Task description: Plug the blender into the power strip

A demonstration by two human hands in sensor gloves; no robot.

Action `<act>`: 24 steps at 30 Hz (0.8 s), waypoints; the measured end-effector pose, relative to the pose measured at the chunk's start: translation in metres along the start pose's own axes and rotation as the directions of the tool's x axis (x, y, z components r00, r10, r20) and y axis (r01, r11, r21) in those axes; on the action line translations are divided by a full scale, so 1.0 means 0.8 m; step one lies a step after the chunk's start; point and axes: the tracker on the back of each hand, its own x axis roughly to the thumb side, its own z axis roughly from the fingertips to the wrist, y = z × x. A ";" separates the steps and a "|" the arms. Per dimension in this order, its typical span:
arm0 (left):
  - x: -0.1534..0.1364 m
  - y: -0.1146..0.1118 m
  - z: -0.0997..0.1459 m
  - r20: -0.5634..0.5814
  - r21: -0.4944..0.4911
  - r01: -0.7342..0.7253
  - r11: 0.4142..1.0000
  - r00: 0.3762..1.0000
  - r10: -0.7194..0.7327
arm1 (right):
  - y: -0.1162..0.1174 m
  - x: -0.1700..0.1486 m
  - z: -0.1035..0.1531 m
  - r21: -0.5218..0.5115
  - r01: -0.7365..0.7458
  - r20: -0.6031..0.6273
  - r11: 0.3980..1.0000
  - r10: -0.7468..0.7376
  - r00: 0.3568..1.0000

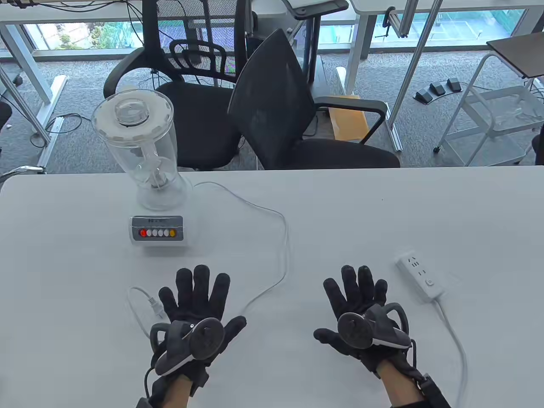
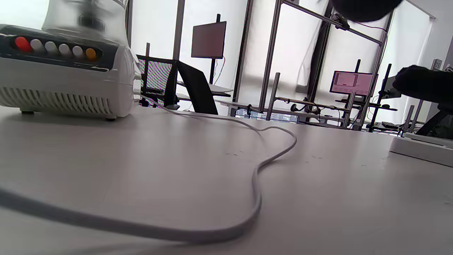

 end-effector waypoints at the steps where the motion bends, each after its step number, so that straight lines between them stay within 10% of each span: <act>1: 0.001 -0.001 0.000 0.001 -0.003 -0.001 1.000 1.000 0.001 | 0.001 -0.001 0.000 0.006 0.000 0.000 1.000 0.000 1.000; 24: -0.005 -0.004 -0.003 -0.003 -0.023 -0.053 0.998 0.999 0.052 | -0.008 -0.051 0.016 -0.019 -0.022 -0.202 1.000 0.017 0.979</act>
